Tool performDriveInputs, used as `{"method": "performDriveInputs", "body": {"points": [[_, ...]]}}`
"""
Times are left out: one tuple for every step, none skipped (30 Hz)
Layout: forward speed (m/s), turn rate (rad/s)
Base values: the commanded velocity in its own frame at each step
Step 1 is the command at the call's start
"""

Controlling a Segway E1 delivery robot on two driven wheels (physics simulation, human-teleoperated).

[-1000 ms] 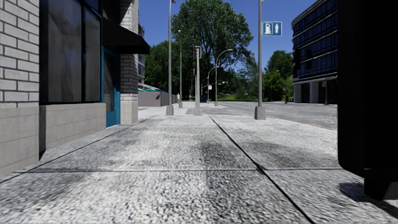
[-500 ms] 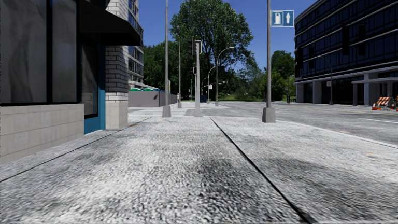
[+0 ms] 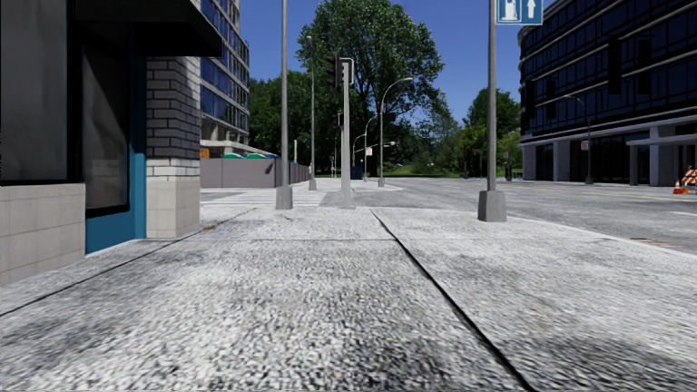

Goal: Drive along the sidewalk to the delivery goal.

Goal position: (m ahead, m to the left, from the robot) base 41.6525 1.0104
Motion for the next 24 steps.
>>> {"method": "performDriveInputs", "body": {"points": [[2.0,0.0],[2.0,0.0],[2.0,0.0],[2.0,0.0],[2.0,0.0],[2.0,0.0],[2.0,0.0],[2.0,0.0],[2.0,0.0],[2.0,0.0],[2.0,0.0],[2.0,0.0],[2.0,0.0],[2.0,0.0],[2.0,0.0],[2.0,0.0],[2.0,0.0],[2.0,0.0],[2.0,0.0],[2.0,0.0],[2.0,0.02],[2.0,0.1],[2.0,0.23],[2.0,0.23]]}}
